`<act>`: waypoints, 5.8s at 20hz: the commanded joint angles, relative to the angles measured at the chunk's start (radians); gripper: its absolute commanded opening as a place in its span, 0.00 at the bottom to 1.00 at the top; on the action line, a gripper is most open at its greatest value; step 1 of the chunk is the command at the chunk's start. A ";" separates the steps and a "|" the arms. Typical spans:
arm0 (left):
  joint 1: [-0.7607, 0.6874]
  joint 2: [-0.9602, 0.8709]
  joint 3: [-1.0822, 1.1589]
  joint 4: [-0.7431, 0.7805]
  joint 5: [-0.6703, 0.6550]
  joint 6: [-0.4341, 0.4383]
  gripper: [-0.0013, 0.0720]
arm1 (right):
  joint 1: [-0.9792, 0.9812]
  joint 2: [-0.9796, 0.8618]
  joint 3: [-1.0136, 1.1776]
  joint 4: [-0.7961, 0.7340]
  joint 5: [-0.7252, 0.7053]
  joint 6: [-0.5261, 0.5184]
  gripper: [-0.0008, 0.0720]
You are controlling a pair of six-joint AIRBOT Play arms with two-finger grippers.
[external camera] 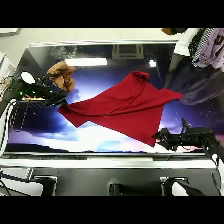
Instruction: Fold the clothes and pants, and hang the long-sleeved shirts on hangers.
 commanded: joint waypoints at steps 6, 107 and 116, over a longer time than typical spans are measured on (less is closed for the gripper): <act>0.000 0.000 0.000 0.000 0.042 0.000 0.04 | 0.025 0.003 -0.070 0.010 0.076 0.045 0.67; 0.467 0.572 -0.907 -0.222 0.148 0.324 0.56 | -0.225 -0.381 0.305 -0.107 -0.192 -0.244 0.05; 0.465 0.558 -1.054 -0.362 0.290 0.438 0.56 | -0.225 -0.381 0.305 -0.103 -0.220 -0.241 0.05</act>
